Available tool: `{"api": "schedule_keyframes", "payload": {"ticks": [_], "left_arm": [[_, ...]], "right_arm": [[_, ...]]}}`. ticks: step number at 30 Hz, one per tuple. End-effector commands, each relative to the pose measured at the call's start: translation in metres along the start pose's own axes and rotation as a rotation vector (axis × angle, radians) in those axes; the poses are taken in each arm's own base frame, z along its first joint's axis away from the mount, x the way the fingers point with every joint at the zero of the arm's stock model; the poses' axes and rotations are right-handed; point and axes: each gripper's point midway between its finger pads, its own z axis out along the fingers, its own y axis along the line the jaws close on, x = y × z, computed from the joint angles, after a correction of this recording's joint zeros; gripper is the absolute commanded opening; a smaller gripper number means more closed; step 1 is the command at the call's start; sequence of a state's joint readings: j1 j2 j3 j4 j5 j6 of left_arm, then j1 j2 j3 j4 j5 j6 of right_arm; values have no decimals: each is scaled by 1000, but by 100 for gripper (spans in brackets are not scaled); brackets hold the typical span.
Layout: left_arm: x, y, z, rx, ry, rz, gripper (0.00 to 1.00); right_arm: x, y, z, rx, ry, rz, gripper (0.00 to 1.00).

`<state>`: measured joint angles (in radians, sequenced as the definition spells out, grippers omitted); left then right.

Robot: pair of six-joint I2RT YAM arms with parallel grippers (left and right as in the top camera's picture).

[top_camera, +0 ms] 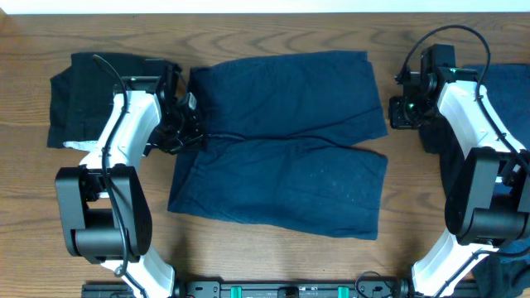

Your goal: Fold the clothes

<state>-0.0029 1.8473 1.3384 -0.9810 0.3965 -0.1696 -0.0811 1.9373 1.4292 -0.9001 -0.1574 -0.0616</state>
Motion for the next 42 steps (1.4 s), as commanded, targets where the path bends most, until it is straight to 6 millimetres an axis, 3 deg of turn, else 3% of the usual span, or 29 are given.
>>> {"api": "schedule_keyframes", "payload": {"ticks": [1, 7, 11, 22, 29, 36, 42], "left_arm": [[2, 26, 16, -114, 8, -61, 6], [1, 56, 32, -235, -43, -132, 6], [4, 77, 38, -332, -67, -161, 6], [4, 79, 52, -330, -90, -146, 6], [-3, 48, 62, -299, -136, -60, 6], [-3, -5, 77, -261, -192, 66, 6], [-7, -52, 74, -167, -213, 141, 6]], "right_arm": [[4, 13, 4, -90, 16, 4, 6], [7, 43, -1, -271, 25, -3, 1], [11, 46, 2, -290, 32, 0, 1], [41, 74, 17, -445, 92, -10, 1], [36, 64, 26, -399, 57, -18, 1], [35, 58, 27, -373, 51, -13, 1], [34, 51, 27, -356, 48, -4, 1]]}}
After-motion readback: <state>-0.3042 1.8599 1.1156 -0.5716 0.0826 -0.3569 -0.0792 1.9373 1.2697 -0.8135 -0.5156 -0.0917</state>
